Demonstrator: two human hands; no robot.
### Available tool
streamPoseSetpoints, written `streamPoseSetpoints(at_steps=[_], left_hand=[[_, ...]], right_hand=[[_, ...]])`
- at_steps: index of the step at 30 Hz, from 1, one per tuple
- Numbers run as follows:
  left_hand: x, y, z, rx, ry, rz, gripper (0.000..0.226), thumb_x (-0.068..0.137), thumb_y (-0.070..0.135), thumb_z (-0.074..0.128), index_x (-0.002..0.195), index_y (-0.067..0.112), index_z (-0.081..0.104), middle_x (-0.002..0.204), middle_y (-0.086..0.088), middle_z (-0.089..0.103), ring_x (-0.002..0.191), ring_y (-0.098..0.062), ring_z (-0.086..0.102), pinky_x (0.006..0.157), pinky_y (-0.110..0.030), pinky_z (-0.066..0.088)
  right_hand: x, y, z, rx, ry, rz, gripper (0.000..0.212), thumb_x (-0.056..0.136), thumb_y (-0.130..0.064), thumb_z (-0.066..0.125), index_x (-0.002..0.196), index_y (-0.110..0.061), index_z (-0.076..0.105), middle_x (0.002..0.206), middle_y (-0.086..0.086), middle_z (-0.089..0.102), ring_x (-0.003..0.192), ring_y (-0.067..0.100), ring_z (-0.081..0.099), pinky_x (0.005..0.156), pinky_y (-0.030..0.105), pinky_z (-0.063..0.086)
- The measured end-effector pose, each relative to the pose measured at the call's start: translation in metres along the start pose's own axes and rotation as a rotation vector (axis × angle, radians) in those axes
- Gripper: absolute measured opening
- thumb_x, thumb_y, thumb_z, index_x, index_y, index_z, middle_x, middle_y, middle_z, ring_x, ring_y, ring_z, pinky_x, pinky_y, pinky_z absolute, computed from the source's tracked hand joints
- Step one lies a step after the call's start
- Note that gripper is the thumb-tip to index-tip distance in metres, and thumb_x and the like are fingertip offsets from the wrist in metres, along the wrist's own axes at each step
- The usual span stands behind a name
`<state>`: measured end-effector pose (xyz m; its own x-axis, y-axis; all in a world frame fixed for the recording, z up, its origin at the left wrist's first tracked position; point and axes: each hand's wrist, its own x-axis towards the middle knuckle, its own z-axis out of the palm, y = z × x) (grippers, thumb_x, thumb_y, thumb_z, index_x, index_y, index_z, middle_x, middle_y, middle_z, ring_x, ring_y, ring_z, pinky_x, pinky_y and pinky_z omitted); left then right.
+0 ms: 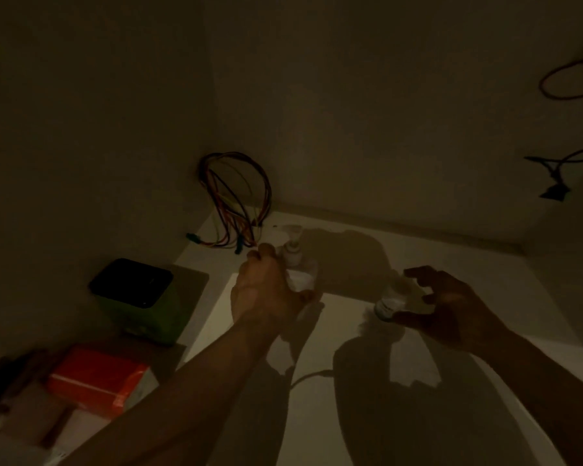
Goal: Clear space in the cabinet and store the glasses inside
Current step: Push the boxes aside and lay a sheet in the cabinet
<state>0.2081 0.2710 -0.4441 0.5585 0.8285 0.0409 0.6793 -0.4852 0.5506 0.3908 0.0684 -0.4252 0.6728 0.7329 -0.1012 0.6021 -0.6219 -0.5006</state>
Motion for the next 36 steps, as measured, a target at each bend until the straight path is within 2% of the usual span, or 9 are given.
streamPoseSetpoints(at_steps=[5,9,14,17,21,23,27,33,36], left_hand=[[0.005,0.001,0.000,0.062,-0.018,0.031,0.102,0.063,0.055,0.084,0.141,0.016,0.030,0.134,-0.008,0.046,0.118,-0.029,0.053,0.084,-0.036,0.050],[0.013,-0.007,-0.015,0.164,-0.054,0.035,0.098,0.065,0.058,0.081,0.140,0.019,0.031,0.132,-0.008,0.047,0.114,-0.029,0.055,0.084,-0.037,0.052],[0.033,-0.033,-0.063,0.253,-0.012,0.037,0.087,0.068,0.065,0.073,0.137,0.027,0.035,0.122,-0.005,0.049,0.094,-0.023,0.056,0.070,-0.032,0.042],[0.050,-0.056,-0.095,0.265,-0.021,0.007,0.084,0.065,0.064,0.074,0.132,0.026,0.040,0.123,-0.004,0.047,0.100,-0.021,0.051,0.077,-0.033,0.043],[0.055,-0.079,-0.117,0.339,-0.019,-0.051,0.088,0.061,0.067,0.071,0.133,0.023,0.045,0.129,-0.008,0.053,0.116,-0.031,0.055,0.092,-0.041,0.049],[0.051,-0.091,-0.117,0.328,-0.002,-0.071,0.087,0.065,0.063,0.075,0.135,0.019,0.047,0.126,-0.014,0.057,0.110,-0.037,0.058,0.091,-0.045,0.051],[0.044,-0.103,-0.110,0.370,0.048,-0.131,0.083,0.071,0.054,0.081,0.136,0.016,0.046,0.124,-0.018,0.055,0.106,-0.040,0.058,0.080,-0.040,0.045],[0.047,-0.104,-0.105,0.354,0.035,-0.195,0.083,0.078,0.053,0.076,0.140,0.011,0.041,0.134,-0.017,0.052,0.118,-0.036,0.054,0.091,-0.039,0.045],[0.041,-0.100,-0.101,0.490,0.036,-0.208,0.092,0.076,0.064,0.068,0.142,0.008,0.036,0.139,-0.016,0.049,0.127,-0.034,0.047,0.101,-0.042,0.040]], right_hand=[[0.009,0.007,0.028,0.232,0.084,0.011,0.062,0.074,-0.014,0.087,0.129,-0.017,0.057,0.117,0.008,0.063,0.101,0.026,0.063,0.088,0.042,0.054],[0.020,0.003,0.038,0.038,0.233,-0.086,0.052,0.070,-0.022,0.090,0.112,-0.021,0.059,0.098,0.004,0.063,0.079,0.021,0.061,0.065,0.027,0.045],[0.032,0.002,0.045,-0.075,0.217,-0.091,0.047,0.077,-0.022,0.082,0.112,-0.028,0.051,0.101,0.004,0.065,0.083,0.027,0.064,0.069,0.037,0.051],[0.036,-0.005,0.048,-0.089,0.218,-0.067,0.047,0.077,-0.028,0.082,0.109,-0.032,0.048,0.098,0.002,0.064,0.082,0.027,0.064,0.069,0.041,0.055],[0.038,-0.015,0.050,-0.090,0.208,-0.079,0.050,0.075,-0.029,0.083,0.108,-0.032,0.046,0.098,0.003,0.065,0.080,0.026,0.064,0.070,0.043,0.056],[0.039,-0.019,0.052,-0.085,0.202,-0.090,0.050,0.075,-0.028,0.084,0.109,-0.029,0.048,0.097,0.003,0.064,0.079,0.025,0.064,0.068,0.040,0.054],[0.039,-0.028,0.056,-0.064,0.171,-0.111,0.046,0.075,-0.024,0.083,0.108,-0.025,0.051,0.097,0.005,0.063,0.081,0.028,0.062,0.071,0.039,0.051],[0.037,-0.036,0.055,-0.073,0.153,-0.117,0.044,0.076,-0.023,0.081,0.110,-0.021,0.053,0.096,0.003,0.062,0.077,0.024,0.061,0.066,0.034,0.046],[0.037,-0.039,0.054,-0.074,0.142,-0.105,0.045,0.074,-0.023,0.082,0.109,-0.022,0.053,0.096,0.002,0.062,0.078,0.024,0.061,0.067,0.035,0.047]])
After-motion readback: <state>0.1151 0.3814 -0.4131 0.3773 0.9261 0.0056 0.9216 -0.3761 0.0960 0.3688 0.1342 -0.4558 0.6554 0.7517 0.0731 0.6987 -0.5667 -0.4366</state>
